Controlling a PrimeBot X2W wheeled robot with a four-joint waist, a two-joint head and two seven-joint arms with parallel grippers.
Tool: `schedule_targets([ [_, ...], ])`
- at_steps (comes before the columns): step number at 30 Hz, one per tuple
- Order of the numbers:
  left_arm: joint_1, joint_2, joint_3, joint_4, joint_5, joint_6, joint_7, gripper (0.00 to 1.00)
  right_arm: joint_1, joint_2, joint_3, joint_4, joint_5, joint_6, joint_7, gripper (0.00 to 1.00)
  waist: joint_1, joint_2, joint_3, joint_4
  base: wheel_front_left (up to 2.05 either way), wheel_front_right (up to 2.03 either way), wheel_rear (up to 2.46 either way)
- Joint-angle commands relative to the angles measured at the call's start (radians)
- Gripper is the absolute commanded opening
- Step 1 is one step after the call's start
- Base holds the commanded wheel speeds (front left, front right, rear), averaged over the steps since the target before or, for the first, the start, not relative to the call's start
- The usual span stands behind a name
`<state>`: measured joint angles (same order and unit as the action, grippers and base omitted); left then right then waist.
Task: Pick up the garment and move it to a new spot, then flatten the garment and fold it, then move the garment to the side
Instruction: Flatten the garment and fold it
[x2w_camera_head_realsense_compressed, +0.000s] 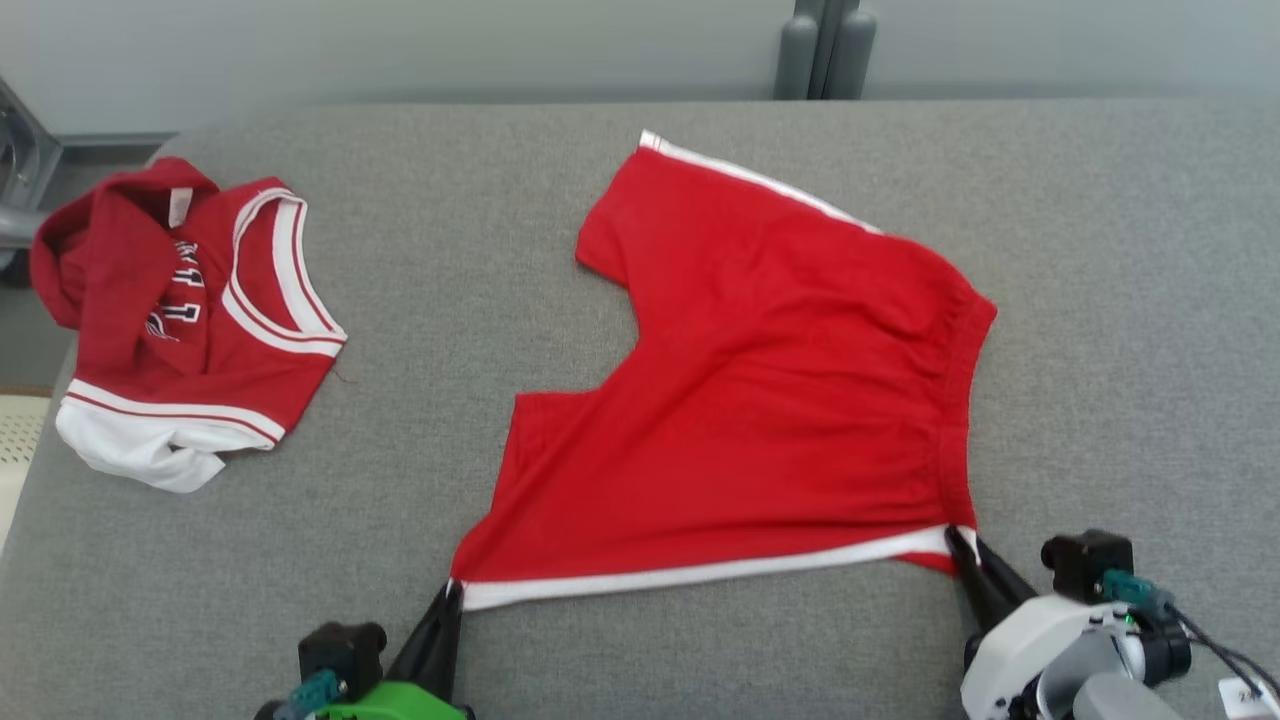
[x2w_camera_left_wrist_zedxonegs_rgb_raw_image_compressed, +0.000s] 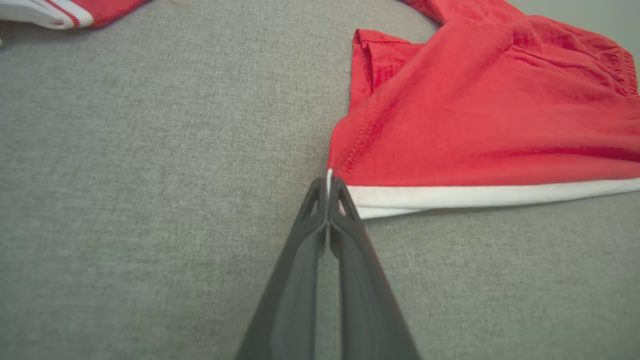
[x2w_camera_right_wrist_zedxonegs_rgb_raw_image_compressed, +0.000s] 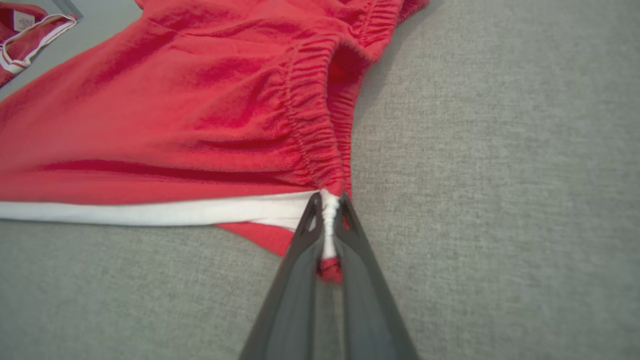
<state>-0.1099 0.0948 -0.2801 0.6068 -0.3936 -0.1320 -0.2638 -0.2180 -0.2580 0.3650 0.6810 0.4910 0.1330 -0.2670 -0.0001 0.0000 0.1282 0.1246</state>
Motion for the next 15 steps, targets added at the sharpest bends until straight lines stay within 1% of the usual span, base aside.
schedule_targets([
  [1, 0.029, 0.019, 0.002, 0.006, -0.003, 0.004, -0.001, 0.00, 0.052, -0.007, -0.004, 0.023, 0.004, -0.004, 0.005, 0.00, 0.0001, 0.0000, -0.109, 0.000, 0.00, 0.00, 0.00],
  [2, 0.050, 0.020, -0.002, 0.005, -0.004, 0.004, -0.001, 0.00, 0.077, 0.000, -0.011, 0.025, 0.015, -0.004, 0.005, 0.00, 0.0001, 0.0000, -0.122, 0.002, 0.00, 0.00, 0.00],
  [6, 0.111, 0.024, 0.002, 0.007, -0.018, 0.004, -0.001, 0.00, 0.148, 0.013, 0.030, 0.028, 0.025, -0.004, 0.005, 0.00, 0.0001, 0.0000, -0.157, 0.002, 0.00, 0.00, 0.00],
  [9, 0.154, 0.021, 0.035, 0.004, -0.026, 0.004, -0.001, 0.00, 0.179, 0.008, 0.055, 0.019, 0.034, -0.004, 0.005, 0.00, 0.0001, 0.0000, -0.180, -0.003, 0.00, 0.00, 0.00],
  [12, 0.189, 0.019, 0.043, -0.016, -0.024, 0.004, -0.001, 0.00, 0.206, 0.001, 0.071, 0.007, 0.043, -0.004, 0.004, 0.00, 0.0001, 0.0000, -0.193, -0.010, 0.00, 0.00, 0.00],
  [15, 0.209, 0.031, 0.055, -0.037, -0.018, 0.004, -0.001, 0.00, 0.224, -0.003, 0.085, -0.021, 0.054, -0.004, 0.003, 0.00, 0.0001, 0.0000, -0.198, -0.014, 0.00, 0.00, 0.00],
])
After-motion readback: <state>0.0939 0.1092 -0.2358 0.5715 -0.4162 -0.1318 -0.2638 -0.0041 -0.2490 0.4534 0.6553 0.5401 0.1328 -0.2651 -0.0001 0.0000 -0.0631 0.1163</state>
